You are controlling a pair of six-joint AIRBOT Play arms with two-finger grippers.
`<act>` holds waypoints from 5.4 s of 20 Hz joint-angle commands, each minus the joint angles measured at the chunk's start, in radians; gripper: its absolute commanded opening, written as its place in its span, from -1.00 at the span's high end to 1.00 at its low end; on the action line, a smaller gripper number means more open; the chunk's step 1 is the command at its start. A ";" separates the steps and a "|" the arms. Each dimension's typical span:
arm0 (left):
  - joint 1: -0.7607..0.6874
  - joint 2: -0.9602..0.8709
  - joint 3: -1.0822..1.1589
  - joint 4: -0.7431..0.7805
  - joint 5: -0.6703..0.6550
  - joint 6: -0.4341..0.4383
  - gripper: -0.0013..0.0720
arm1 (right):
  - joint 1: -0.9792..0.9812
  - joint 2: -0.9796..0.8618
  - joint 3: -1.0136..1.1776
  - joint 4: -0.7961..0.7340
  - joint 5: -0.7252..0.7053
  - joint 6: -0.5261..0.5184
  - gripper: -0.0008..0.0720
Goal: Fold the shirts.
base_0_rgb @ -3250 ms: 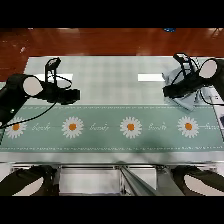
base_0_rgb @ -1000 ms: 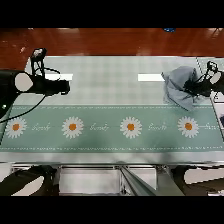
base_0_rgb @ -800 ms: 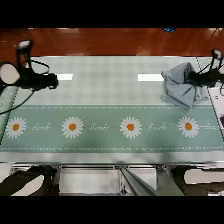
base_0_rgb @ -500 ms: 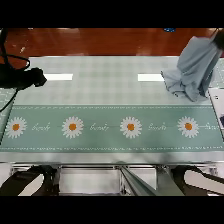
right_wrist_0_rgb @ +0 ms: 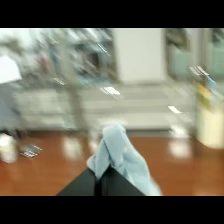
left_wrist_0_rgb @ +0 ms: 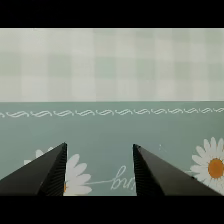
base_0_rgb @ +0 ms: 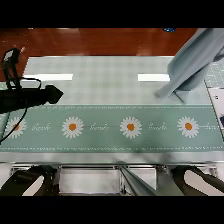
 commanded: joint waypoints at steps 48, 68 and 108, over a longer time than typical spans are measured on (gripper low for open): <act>0.064 -0.365 -0.512 -0.819 0.429 0.326 -0.42 | 0.114 0.257 -1.594 -0.016 0.084 0.034 -0.13; 0.063 -0.469 -0.390 -0.815 0.306 0.437 0.91 | 0.316 -0.015 -1.567 -0.009 0.056 0.130 -0.13; 0.602 0.297 0.181 -0.633 -0.204 0.420 0.91 | 0.061 0.565 -0.985 -0.069 0.534 0.054 0.91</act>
